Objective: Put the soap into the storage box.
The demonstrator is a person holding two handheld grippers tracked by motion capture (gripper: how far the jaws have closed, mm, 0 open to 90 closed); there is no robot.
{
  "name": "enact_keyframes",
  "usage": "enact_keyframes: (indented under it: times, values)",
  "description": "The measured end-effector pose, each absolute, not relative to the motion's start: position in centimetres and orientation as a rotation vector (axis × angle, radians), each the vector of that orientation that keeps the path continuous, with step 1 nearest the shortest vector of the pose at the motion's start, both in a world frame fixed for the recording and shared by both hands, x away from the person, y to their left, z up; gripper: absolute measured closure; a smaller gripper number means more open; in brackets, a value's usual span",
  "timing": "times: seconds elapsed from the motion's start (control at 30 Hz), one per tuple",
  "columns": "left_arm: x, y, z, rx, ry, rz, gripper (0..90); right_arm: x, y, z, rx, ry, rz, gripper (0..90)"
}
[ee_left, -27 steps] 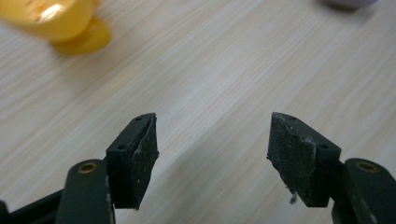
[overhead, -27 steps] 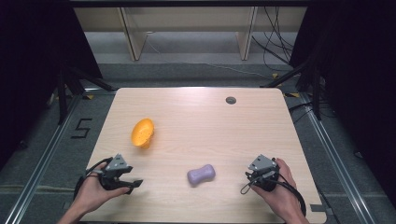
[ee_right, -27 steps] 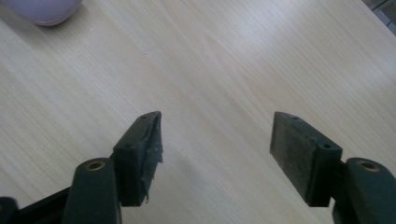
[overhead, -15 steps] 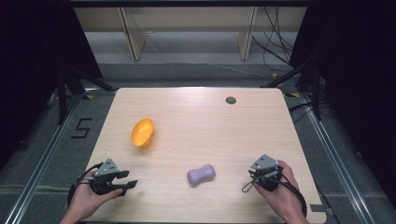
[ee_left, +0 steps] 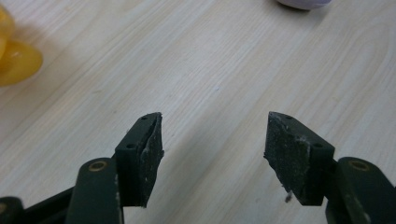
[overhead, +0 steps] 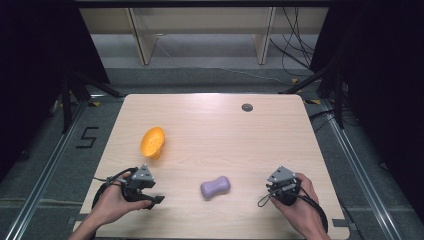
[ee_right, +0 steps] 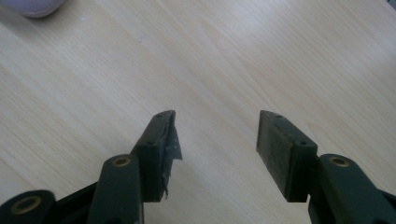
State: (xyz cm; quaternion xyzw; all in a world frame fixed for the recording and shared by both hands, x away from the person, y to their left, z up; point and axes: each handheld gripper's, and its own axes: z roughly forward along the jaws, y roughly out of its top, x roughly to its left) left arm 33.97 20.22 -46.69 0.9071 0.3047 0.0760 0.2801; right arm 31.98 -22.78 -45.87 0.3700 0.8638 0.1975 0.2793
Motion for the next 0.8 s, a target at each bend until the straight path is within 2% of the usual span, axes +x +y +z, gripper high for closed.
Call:
enact_keyframes:
  times: [0.13, 0.8]
  values:
    - [34.4, 19.1, -46.3, 2.497, 0.754, 0.185, 35.3, 32.0, -22.8, -45.8, 0.983, 2.313, 0.526, 46.4]
    - [36.6, 13.9, -44.9, 2.556, 0.760, 0.095, 32.3, 31.9, -22.8, -45.9, 0.997, 2.317, 0.508, 45.3]
